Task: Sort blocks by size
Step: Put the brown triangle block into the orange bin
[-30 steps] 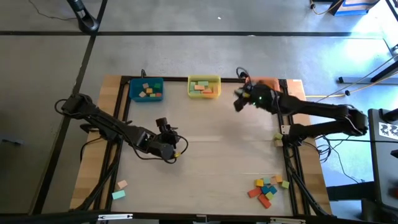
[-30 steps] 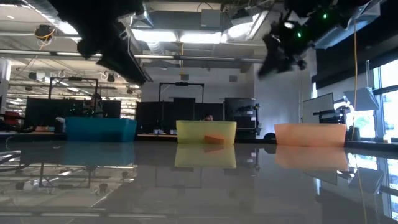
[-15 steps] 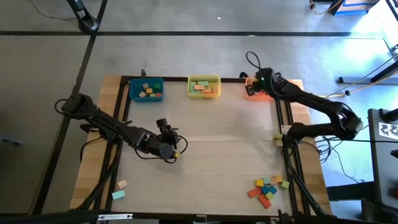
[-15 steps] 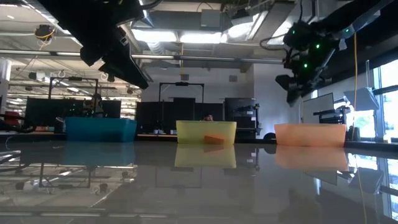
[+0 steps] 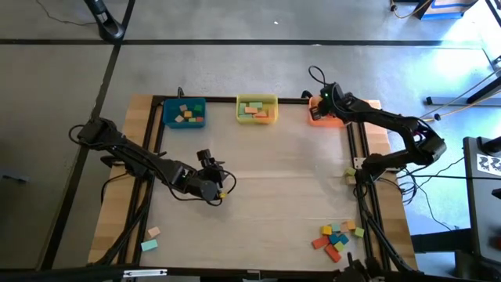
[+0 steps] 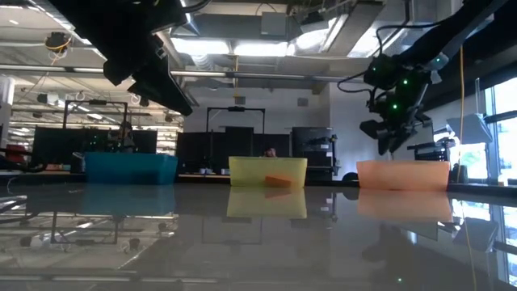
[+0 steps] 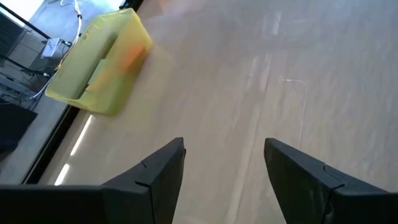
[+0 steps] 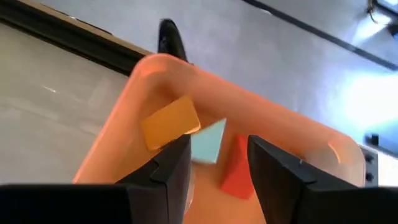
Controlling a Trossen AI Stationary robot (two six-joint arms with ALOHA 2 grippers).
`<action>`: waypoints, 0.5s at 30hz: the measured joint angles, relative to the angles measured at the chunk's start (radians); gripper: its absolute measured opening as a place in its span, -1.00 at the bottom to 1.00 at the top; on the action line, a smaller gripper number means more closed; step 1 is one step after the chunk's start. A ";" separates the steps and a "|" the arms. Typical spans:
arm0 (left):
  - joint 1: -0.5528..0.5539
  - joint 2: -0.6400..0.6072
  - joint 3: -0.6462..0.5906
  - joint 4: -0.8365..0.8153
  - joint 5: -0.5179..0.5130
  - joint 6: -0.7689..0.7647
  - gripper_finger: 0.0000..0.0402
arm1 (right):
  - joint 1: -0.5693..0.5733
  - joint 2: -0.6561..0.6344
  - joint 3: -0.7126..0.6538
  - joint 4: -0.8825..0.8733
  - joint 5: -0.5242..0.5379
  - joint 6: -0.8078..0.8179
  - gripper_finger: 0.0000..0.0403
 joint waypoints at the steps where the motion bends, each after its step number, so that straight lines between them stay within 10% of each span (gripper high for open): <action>1: 0.000 0.000 0.000 0.002 0.000 0.002 0.03 | 0.001 -0.003 0.000 0.013 -0.011 -0.008 -0.21; 15: 0.020 0.000 0.000 0.193 0.019 0.097 0.03 | 0.355 -0.210 0.000 0.100 -0.246 -0.033 -0.18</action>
